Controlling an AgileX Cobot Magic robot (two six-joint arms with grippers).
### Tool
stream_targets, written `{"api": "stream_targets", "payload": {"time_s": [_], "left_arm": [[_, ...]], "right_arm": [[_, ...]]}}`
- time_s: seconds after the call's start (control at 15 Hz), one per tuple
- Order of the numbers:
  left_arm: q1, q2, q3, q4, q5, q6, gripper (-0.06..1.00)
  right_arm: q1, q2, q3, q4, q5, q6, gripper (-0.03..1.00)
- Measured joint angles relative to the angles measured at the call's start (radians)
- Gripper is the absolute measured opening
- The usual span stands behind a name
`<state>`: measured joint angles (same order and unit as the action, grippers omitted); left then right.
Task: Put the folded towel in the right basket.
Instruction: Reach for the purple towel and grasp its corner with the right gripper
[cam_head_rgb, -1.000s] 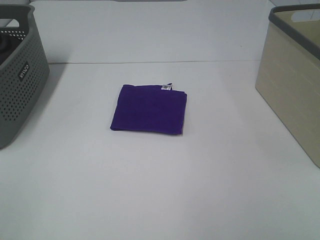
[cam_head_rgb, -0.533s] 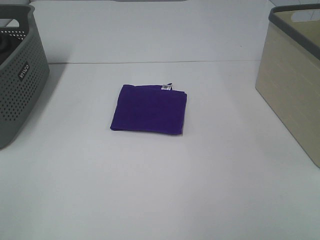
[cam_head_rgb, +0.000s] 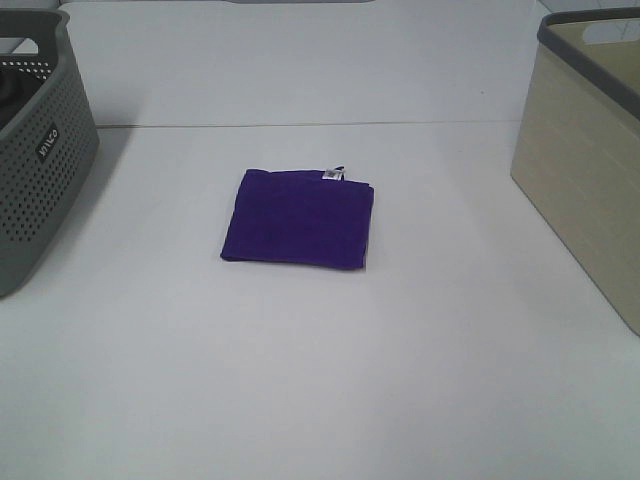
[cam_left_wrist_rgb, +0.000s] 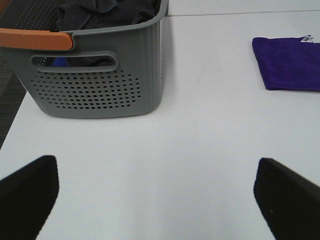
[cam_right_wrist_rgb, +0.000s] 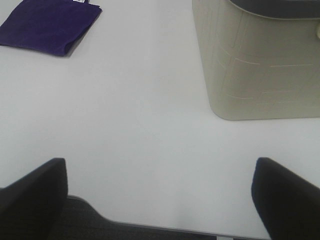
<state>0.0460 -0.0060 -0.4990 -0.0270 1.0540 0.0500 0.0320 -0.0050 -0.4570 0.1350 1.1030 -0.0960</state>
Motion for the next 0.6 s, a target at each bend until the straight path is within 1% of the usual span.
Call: {"api": "stream_targets", "payload": {"time_s": [0.6], "left_arm": [[0.000,0.000,0.000,-0.001,0.000,0.000,0.99]], "right_arm": [[0.000,0.016,0.000,-0.001,-0.001,-0.007,0.96]]}}
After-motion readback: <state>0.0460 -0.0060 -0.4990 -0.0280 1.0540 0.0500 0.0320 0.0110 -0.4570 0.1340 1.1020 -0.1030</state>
